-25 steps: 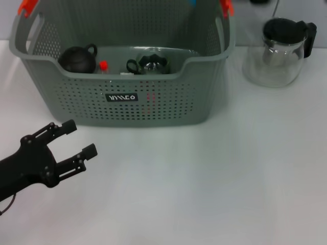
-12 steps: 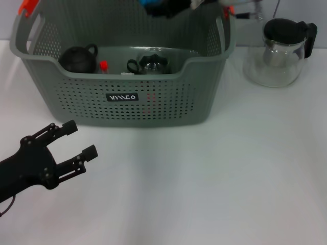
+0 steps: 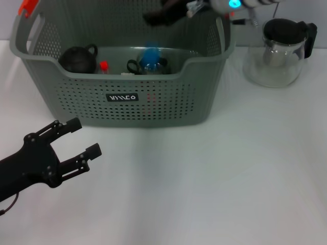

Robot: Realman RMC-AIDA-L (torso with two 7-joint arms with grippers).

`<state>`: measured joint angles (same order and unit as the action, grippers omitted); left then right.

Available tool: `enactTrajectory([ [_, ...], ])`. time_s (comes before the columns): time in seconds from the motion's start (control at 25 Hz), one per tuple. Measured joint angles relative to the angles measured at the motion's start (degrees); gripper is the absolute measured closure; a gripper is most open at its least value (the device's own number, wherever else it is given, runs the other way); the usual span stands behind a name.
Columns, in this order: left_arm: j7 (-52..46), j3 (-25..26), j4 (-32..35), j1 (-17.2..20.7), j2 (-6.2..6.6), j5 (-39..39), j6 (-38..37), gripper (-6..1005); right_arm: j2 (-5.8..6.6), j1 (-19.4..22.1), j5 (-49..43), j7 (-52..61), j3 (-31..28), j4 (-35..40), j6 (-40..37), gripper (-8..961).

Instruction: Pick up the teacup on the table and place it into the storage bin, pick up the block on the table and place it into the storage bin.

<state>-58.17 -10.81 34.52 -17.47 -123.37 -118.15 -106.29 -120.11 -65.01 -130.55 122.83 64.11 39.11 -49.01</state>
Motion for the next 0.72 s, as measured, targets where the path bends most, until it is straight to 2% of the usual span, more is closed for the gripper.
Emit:
enactTrajectory([
  [0.12,0.0,0.0,0.0,-0.1,0.03,0.0,-0.2,170,-0.12,6.5,9.5,-4.0,-0.3,8.6,-3.3,344],
  [0.2,0.0,0.0,-0.1,-0.2,0.04,0.0,-0.4,170,0.00,12.1,20.6,-9.9,-0.4,14.0,-6.9,263],
  [0.28,0.0,0.0,-0.1,-0.2,0.10,0.0,-0.5,170,0.40,19.4,35.6,-19.1,-0.5,18.3,-13.5,182],
  [0.32,0.0,0.0,-0.1,-0.2,0.16,0.0,-0.5,170,0.49,22.2,40.0,-22.7,-0.6,19.0,-16.5,141],
  [0.44,0.1,-0.2,0.0,-0.2,0.26,0.0,-1.0,170,0.62,32.5,52.2,-36.3,-2.5,19.6,-30.1,125],
  [0.56,0.2,-1.0,0.3,-0.5,0.50,-0.4,-2.3,170,0.48,40.4,53.9,-44.0,-5.2,18.1,-39.6,110],
  [0.72,0.3,-4.6,1.6,-0.7,1.19,-0.6,-5.3,170,0.53,48.5,47.0,-49.1,-7.7,16.4,-45.5,89],
])
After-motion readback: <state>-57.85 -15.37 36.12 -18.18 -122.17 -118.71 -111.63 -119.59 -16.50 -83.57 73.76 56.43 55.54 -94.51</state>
